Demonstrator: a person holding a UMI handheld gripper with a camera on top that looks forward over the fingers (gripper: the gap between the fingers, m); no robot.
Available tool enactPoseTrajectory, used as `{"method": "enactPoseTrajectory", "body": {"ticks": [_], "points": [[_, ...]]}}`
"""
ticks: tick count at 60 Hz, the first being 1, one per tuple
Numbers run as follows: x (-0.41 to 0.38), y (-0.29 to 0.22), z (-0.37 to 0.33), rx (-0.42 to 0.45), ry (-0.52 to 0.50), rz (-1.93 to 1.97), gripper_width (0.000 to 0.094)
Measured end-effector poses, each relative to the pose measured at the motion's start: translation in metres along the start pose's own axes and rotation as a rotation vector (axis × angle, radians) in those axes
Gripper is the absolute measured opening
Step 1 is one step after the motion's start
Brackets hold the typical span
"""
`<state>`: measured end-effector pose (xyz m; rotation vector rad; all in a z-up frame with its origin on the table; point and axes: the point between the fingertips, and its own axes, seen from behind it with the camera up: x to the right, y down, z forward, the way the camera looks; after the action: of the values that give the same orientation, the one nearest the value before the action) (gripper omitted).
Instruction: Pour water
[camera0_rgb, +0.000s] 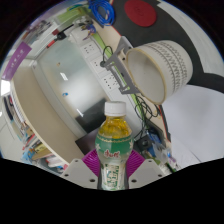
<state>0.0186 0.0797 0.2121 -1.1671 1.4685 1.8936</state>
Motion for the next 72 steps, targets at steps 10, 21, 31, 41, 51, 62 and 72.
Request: {"method": "enactPoseTrajectory", "body": {"ticks": [10, 21, 31, 41, 51, 62, 72], "points": [[0.002, -0.021, -0.003, 0.025, -0.032, 0.135, 0.0302], [0.004, -0.029, -0.007, 0.023, -0.021, 0.178, 0.0302], [0.005, -0.015, -0.009, -0.012, 0.068, -0.064, 0.0302], [-0.028, -0.007, -0.012, -0.030, 0.160, -0.768, 0.0302], [-0.093, -0.032, -0.025, 0.082, 0.226, -1.436, 0.0303], [-0.128, -0.097, -0.051, 0.225, 0.327, -1.877, 0.0303], [-0.105, -0.175, -0.072, 0.257, 0.467, -2.068, 0.0303]]}}
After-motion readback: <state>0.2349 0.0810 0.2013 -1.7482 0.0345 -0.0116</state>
